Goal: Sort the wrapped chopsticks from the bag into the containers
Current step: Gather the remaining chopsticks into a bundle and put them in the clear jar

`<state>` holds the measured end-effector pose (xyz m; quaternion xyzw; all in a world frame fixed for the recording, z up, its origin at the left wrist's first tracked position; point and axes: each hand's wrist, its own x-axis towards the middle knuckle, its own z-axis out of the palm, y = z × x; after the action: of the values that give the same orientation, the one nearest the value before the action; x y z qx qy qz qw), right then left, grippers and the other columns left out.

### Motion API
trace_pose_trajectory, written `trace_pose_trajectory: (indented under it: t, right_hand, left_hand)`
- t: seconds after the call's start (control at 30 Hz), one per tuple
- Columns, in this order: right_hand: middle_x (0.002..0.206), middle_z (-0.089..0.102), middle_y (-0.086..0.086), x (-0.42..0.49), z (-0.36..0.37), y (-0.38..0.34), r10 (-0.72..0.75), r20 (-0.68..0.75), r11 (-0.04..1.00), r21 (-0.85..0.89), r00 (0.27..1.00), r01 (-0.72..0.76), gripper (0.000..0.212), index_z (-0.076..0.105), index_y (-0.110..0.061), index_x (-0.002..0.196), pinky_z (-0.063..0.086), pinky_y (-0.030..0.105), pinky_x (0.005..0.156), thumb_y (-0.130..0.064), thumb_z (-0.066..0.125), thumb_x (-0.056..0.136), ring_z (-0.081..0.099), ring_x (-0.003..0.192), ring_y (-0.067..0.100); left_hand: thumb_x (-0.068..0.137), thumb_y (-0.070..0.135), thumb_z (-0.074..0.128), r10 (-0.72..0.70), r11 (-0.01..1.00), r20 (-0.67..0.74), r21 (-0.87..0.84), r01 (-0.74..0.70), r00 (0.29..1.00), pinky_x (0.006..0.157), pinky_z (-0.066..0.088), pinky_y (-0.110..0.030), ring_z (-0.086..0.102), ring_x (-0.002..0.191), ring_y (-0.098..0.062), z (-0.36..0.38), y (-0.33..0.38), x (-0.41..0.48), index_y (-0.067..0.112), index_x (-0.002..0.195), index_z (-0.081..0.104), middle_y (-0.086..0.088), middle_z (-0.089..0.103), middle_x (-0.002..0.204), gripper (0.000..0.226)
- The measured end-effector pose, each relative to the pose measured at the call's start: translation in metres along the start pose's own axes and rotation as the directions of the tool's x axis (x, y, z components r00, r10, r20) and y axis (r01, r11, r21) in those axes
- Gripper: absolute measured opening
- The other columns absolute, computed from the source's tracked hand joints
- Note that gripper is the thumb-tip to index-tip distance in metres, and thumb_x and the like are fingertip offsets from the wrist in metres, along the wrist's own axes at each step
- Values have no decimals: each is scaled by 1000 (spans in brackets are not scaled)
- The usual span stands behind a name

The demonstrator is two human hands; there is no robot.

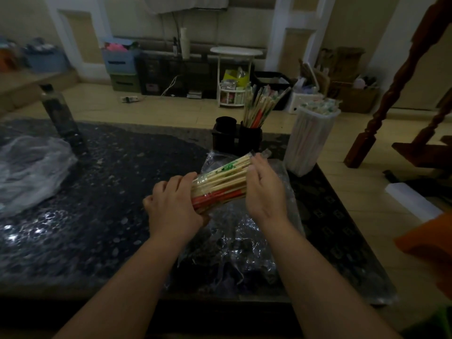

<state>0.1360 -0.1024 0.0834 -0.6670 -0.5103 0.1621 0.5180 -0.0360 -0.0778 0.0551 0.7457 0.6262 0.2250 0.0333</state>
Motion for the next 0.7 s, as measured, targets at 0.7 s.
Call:
trace_pose_trajectory:
  t: [0.7]
  right_hand:
    - [146, 48, -8, 5, -5, 6, 122, 10, 928, 354, 992, -118, 39, 51, -23, 142, 32, 24, 110, -29, 40, 106, 41, 135, 5]
  left_hand:
    - [56, 53, 85, -122, 971, 37, -205, 127, 992, 100, 41, -49, 44, 122, -27, -2, -12, 18, 37, 141, 35, 2, 49, 133, 100]
